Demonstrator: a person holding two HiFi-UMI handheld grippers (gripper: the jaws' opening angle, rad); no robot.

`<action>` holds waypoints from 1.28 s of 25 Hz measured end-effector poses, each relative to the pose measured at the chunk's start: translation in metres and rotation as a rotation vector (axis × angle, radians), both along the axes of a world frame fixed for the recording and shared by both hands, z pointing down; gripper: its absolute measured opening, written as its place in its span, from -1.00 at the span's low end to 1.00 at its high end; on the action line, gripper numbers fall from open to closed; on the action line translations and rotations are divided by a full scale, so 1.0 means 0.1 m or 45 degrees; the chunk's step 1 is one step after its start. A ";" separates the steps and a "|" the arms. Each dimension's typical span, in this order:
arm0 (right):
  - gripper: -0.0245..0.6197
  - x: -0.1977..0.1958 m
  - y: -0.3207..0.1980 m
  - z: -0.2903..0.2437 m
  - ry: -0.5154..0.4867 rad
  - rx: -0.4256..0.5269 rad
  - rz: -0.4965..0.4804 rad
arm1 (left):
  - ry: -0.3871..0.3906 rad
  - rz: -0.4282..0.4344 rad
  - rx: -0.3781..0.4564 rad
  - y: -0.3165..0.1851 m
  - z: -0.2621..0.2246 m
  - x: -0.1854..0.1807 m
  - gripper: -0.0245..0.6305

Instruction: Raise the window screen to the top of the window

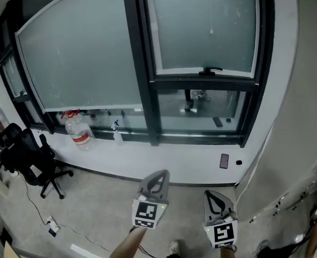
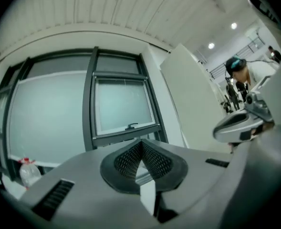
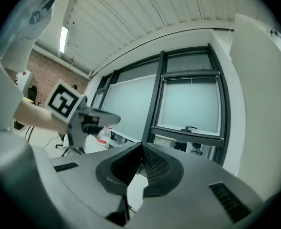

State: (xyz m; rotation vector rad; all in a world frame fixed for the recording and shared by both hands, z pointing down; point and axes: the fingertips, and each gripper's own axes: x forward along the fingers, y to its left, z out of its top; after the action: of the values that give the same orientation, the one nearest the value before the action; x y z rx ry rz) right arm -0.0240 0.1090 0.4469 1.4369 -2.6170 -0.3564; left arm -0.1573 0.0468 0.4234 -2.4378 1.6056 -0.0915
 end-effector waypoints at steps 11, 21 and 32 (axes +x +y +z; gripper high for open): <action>-0.90 0.93 1.50 0.29 -0.038 -0.008 0.015 | 0.236 -0.236 -0.099 1.71 0.43 1.04 -0.92; -0.90 1.91 3.05 0.46 -0.003 -0.004 0.055 | 0.239 -0.246 -0.082 3.44 0.77 1.96 -0.92; -0.90 1.91 3.73 0.04 -0.112 -0.128 0.111 | 0.254 -0.122 -0.155 4.22 0.17 2.22 -0.92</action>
State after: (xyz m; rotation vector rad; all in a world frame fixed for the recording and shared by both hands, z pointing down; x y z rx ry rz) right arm 0.1672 0.4823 0.4506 1.5602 -2.5877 -0.1523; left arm 0.0649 0.4683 0.4401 -2.5289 1.8521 0.0417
